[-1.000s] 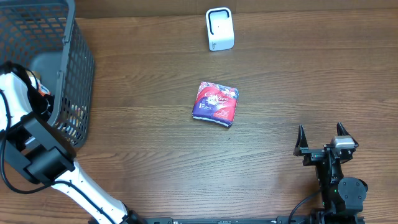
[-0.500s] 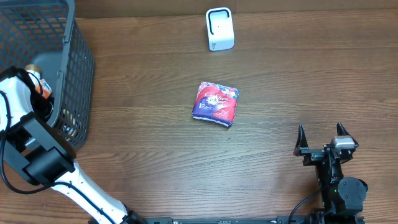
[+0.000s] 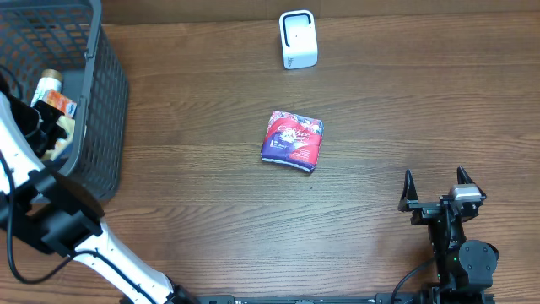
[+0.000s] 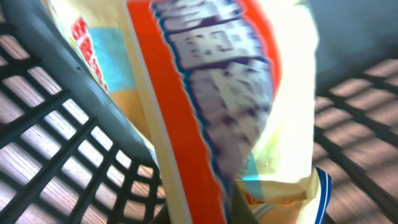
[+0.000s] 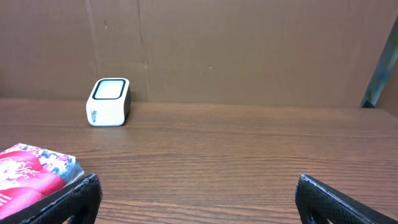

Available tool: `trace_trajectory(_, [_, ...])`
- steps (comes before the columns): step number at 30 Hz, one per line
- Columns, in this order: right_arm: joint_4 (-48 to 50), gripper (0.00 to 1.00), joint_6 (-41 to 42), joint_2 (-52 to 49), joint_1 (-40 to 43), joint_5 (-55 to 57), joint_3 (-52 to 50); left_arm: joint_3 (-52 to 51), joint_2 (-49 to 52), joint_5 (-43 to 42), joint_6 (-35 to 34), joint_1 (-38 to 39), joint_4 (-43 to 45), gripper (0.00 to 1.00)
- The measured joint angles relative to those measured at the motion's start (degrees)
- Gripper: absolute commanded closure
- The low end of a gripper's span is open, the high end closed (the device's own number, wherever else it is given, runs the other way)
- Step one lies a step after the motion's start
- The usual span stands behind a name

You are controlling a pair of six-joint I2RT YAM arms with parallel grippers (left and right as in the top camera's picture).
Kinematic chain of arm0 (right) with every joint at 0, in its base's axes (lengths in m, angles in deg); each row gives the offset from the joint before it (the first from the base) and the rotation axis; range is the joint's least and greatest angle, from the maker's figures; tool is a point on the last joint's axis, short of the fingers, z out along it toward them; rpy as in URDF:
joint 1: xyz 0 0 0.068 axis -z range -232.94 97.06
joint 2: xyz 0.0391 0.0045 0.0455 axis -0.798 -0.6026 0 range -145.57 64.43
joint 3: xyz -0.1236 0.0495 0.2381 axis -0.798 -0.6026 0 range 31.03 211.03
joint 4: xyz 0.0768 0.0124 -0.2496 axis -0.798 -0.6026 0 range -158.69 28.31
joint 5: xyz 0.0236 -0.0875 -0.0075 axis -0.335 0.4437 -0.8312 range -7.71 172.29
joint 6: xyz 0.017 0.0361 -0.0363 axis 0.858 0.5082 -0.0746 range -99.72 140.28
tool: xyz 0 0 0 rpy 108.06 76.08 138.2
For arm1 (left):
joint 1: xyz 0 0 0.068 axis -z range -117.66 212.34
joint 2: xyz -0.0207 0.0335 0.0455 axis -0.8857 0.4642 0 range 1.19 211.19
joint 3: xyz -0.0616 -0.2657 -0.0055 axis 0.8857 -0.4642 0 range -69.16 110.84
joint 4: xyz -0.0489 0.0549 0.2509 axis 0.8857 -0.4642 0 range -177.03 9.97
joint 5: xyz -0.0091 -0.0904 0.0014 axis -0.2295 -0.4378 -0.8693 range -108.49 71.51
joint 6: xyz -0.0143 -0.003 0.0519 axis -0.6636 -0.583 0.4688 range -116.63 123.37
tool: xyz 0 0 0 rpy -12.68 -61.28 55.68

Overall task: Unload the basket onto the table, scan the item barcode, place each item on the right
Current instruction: 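Reach into the basket and grasp the yellow snack bag with left gripper, then drop the yellow snack bag onto the table left of the pack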

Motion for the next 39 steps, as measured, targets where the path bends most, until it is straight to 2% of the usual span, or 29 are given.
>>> trace_trajectory(9, [0.0, 0.00, 0.0, 0.0, 0.0, 0.0, 0.0, 3.3, -19.9, -4.5, 0.7, 0.0, -0.2, 0.96])
trace_trajectory(14, [0.0, 0.00, 0.0, 0.0, 0.0, 0.0, 0.0, 3.9, -27.1, -5.3, 0.7, 0.0, -0.2, 0.96])
trace_trajectory(24, [0.0, 0.00, 0.0, 0.0, 0.0, 0.0, 0.0, 3.9, -31.9, -6.4, 1.0, 0.0, 0.0, 0.96])
trace_trajectory(39, [0.0, 0.00, 0.0, 0.0, 0.0, 0.0, 0.0, 3.9, -43.3, -20.7, 5.9, 0.0, 6.2, 0.96])
